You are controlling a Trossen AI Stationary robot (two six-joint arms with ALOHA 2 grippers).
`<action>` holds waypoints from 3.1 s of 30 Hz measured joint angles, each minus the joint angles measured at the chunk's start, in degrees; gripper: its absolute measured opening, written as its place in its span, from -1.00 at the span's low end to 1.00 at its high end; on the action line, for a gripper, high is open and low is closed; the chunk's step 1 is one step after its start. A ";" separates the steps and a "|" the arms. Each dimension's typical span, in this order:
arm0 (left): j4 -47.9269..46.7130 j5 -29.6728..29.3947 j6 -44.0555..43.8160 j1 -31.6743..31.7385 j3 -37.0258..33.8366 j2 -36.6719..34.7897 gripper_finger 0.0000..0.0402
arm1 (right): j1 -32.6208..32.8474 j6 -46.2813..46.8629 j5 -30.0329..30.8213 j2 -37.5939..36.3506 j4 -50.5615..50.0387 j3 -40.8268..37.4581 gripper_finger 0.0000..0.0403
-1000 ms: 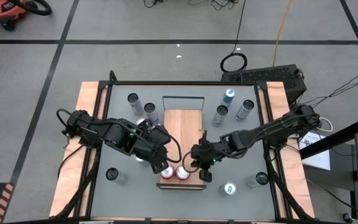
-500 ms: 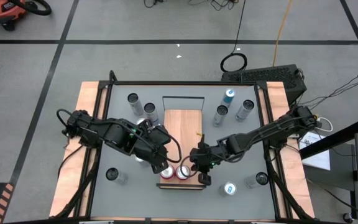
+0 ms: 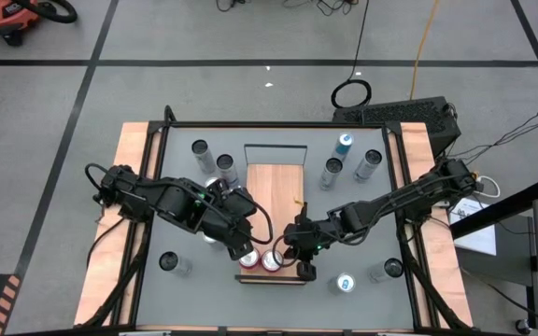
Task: Sort soda cans
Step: Put the bottom red soda can on the shelf and align it with the other red soda can, then put the red soda can on the shelf and align it with the other red soda cans
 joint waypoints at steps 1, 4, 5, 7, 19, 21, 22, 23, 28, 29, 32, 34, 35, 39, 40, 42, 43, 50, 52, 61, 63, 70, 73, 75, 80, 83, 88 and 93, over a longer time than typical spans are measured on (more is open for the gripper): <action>0.00 0.00 0.00 0.00 0.00 0.00 0.07 | 0.00 0.00 0.00 0.00 -0.02 0.00 -1.00; 0.00 0.00 -0.04 0.00 0.00 0.00 0.07 | 0.00 -0.02 0.05 0.00 -0.81 0.00 -1.00; 0.00 0.00 -0.04 0.00 0.00 0.00 0.07 | 0.00 -0.02 0.04 0.00 -1.10 0.00 -1.00; 0.00 0.00 -0.07 0.00 0.00 0.00 0.07 | 0.00 0.32 0.02 -0.14 -1.48 0.00 -1.00; 0.00 0.02 -0.02 -0.39 -0.01 0.00 0.07 | 1.50 1.02 -2.97 -0.70 -0.84 0.00 -1.00; 0.00 0.02 0.00 -0.39 0.00 0.00 0.07 | 1.68 0.52 -2.95 -0.70 -0.13 0.00 -1.00; 0.00 0.02 0.02 -0.39 0.00 0.00 0.07 | 1.74 0.23 -2.90 -0.71 0.14 0.00 -1.00; 0.00 0.02 0.13 -0.39 0.00 0.00 0.07 | 1.75 0.14 -2.84 -0.73 0.16 0.00 -1.00; 0.00 0.04 0.31 -0.39 -0.02 0.00 0.07 | 1.77 -0.51 -2.49 -0.74 0.09 0.00 -1.00; 0.00 0.04 0.31 -0.39 -0.02 0.00 0.07 | 1.71 -0.75 -2.47 -0.74 0.11 0.00 -1.00; 0.00 0.04 0.20 -0.39 -0.01 0.00 0.07 | 1.50 -1.57 -2.43 -0.74 0.13 0.00 -1.00; 0.00 0.04 -0.08 -0.39 -0.02 0.00 0.07 | 1.42 -2.03 -2.38 -0.74 0.23 0.00 -1.00; 0.02 0.04 -0.12 -0.39 -0.01 0.00 0.07 | 1.34 -2.40 -2.38 -0.74 0.33 0.00 -1.00; 0.02 0.04 -0.26 -0.39 -0.02 0.00 0.07 | 1.31 -3.97 -2.32 -0.74 0.65 0.00 -1.00; 0.02 0.04 -0.27 -0.39 -0.02 0.00 0.07 | 1.31 -4.11 -2.29 -0.74 0.65 0.00 -1.00; 0.04 0.04 -0.28 -0.39 0.00 0.00 0.07 | 1.31 -4.48 -2.29 -0.74 0.65 0.00 -1.00; 0.04 0.04 -0.28 -0.39 -0.02 0.00 0.07 | 1.31 -4.50 -2.29 -0.74 0.65 0.00 -1.00; 0.07 0.07 -1.38 -0.39 -0.02 0.00 0.07 | 1.29 -5.60 0.00 -0.74 0.92 0.00 -1.00; 0.07 0.07 -1.71 -0.39 -0.02 0.00 0.07 | 1.27 -5.85 0.24 -0.74 1.23 0.00 -1.00; 0.09 0.07 -2.95 -0.39 -0.02 0.00 0.07 | 1.27 -6.64 0.26 -0.74 2.16 -0.04 -1.00; 0.07 0.04 -3.18 -0.39 -0.02 0.00 0.07 | 1.27 -6.64 0.24 -0.74 2.12 -0.04 -1.00; 0.04 -0.33 -3.00 -0.34 -0.02 0.00 0.07 | 1.27 -6.45 0.17 -3.49 -0.82 -0.04 -1.00; -0.15 0.53 -1.23 0.60 -0.02 0.00 0.07 | 1.27 -5.96 0.21 -6.19 -3.60 -0.02 -1.00; -1.08 2.18 -0.26 2.01 -0.02 0.00 0.07 | 1.25 -5.12 0.27 -8.23 -5.29 -0.02 -1.00; -2.29 7.09 2.17 7.37 -0.04 0.00 0.07 | 1.11 -4.18 0.42 -12.93 -8.52 -0.02 -1.00; -2.36 8.86 0.64 11.50 -0.61 0.00 0.07 | 0.98 -2.29 0.44 -15.21 -9.59 -0.02 -1.00; -2.38 15.42 -6.45 18.63 -2.78 0.00 0.07 | 1.02 1.66 0.29 -18.12 -12.76 0.02 -1.00; -2.42 16.96 -9.41 23.06 -8.20 -0.04 0.07 | 1.07 3.21 0.28 -21.04 -16.83 0.02 -1.00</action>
